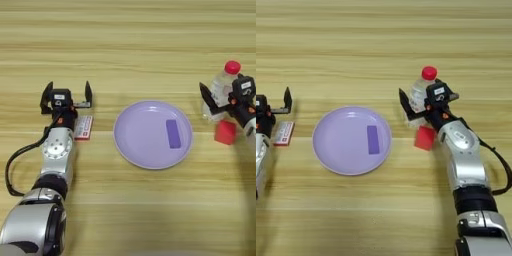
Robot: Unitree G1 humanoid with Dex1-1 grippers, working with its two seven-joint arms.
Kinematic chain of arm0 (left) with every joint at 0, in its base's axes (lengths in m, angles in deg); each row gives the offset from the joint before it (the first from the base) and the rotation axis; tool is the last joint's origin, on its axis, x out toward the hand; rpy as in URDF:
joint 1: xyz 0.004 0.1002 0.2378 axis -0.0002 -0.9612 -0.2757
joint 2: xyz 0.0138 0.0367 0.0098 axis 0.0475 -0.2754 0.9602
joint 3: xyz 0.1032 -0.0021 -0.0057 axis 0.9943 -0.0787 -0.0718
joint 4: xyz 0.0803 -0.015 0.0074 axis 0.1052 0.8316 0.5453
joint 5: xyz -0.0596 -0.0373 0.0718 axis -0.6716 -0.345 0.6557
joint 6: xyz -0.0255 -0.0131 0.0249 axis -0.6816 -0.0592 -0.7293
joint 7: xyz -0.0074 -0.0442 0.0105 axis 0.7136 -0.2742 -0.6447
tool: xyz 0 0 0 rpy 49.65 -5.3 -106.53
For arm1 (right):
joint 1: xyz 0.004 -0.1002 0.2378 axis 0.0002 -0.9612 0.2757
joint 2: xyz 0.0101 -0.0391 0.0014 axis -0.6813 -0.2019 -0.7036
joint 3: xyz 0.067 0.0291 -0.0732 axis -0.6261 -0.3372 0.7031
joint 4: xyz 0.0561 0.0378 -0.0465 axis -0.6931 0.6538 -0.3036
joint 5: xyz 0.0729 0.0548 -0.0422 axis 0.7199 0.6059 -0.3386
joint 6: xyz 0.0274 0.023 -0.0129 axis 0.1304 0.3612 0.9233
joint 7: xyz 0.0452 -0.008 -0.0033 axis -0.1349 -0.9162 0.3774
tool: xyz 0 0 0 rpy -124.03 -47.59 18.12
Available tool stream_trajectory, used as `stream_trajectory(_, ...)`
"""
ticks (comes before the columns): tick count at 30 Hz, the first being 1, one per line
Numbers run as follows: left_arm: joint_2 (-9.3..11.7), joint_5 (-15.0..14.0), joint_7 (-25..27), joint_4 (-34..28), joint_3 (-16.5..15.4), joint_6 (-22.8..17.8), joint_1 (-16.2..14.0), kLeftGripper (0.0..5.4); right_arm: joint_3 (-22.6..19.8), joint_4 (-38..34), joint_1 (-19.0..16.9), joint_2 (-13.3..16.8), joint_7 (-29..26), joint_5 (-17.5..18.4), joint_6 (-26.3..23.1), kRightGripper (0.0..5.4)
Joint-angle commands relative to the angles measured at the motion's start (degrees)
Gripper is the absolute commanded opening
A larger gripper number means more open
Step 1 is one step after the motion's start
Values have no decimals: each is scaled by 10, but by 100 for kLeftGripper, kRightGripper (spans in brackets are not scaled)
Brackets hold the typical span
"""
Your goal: Move the objects on the table
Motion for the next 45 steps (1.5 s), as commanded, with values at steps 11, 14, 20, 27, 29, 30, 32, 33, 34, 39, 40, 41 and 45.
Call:
stream_trajectory(11, -2, 6, -1, 1, 2, -3, 3, 540, -4, 26, 28, -9, -6, 13, 8, 476)
stream_trajectory(14, -2, 5, -1, 0, 1, -2, 3, 540, -5, 27, 27, -9, -6, 15, 9, 441)
stream_trajectory(20, -2, 5, -1, -1, 2, -2, 2, 540, -7, 25, 25, -10, -6, 16, 8, 372)
stream_trajectory(27, -2, 6, 2, -2, 3, -1, 2, 540, -8, 16, 23, -10, -6, 18, 7, 326)
stream_trajectory(29, -2, 6, 2, -3, 3, 0, 2, 540, -9, 6, 24, -11, -5, 20, 4, 322)
stream_trajectory(30, -2, 7, 1, -3, 4, 0, 2, 540, -9, 1, 24, -11, -5, 21, 4, 321)
stream_trajectory(32, -3, 10, 3, -9, 7, 3, 0, 540, -9, -13, 25, -12, -4, 23, 0, 317)
stream_trajectory(33, -5, 11, 6, -15, 9, 5, -2, 540, -8, -22, 25, -12, -4, 23, -3, 317)
stream_trajectory(34, -6, 12, 9, -23, 13, 8, -5, 540, -7, -31, 27, -12, -4, 22, -6, 316)
stream_trajectory(39, -13, 15, 37, -84, 35, 16, -29, 540, -1, -77, 30, -12, -1, 22, -27, 316)
stream_trajectory(40, -15, 16, 43, -98, 40, 15, -34, 540, -1, -88, 30, -13, 0, 25, -33, 316)
stream_trajectory(41, -18, 16, 52, -114, 47, 13, -42, 540, 0, -101, 30, -14, -1, 28, -41, 316)
stream_trajectory(45, -30, 20, 78, -178, 76, 5, -69, 540, 9, -149, 28, -17, -3, 32, -62, 316)
